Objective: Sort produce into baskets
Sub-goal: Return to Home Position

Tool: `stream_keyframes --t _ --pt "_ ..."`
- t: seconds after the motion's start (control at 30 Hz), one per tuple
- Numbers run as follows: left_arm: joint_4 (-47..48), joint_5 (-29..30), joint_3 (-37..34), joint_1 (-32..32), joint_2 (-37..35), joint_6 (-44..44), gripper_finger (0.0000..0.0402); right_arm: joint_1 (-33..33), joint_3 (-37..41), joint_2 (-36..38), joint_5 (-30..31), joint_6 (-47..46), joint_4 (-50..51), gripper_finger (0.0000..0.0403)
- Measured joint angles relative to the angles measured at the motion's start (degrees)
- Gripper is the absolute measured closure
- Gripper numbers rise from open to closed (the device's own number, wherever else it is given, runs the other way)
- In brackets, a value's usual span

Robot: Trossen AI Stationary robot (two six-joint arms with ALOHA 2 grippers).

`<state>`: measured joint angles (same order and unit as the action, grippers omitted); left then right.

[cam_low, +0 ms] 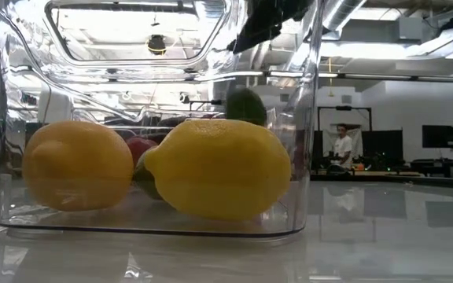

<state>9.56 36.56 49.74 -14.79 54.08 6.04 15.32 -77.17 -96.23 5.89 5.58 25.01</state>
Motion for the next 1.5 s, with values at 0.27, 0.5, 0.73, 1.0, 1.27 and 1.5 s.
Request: stream_keyframes --t 0.27,0.5,0.73,1.0,1.27,1.5 --pt "-1.2 -3.8 -2.6 0.0 -0.2 2.5 0.0121 0.0 3.1 5.8 12.0 1.2 -0.7 0.0084" --pt "-7.1 -9.2 -4.2 1.9 -0.3 5.5 0.0121 -0.2 22.9 21.6 18.5 2.6 -17.0 0.0086" --pt "-3.5 -8.0 -10.4 3.5 -1.4 -0.7 0.0121 -3.0 43.0 39.8 21.4 4.0 -34.4 0.0086" --pt "-10.1 -2.0 -25.3 -0.8 -13.9 -6.5 0.0121 -7.2 55.8 55.7 21.3 2.4 -38.4 0.0086" --pt "-6.3 1.0 -29.9 -1.6 -32.3 -6.7 0.0121 -9.1 61.8 64.5 21.2 2.0 -39.1 0.0086" --pt "-4.1 -1.2 -38.1 -2.2 -44.9 -8.1 0.0121 -9.0 64.1 73.5 21.2 3.5 -37.4 0.0086"
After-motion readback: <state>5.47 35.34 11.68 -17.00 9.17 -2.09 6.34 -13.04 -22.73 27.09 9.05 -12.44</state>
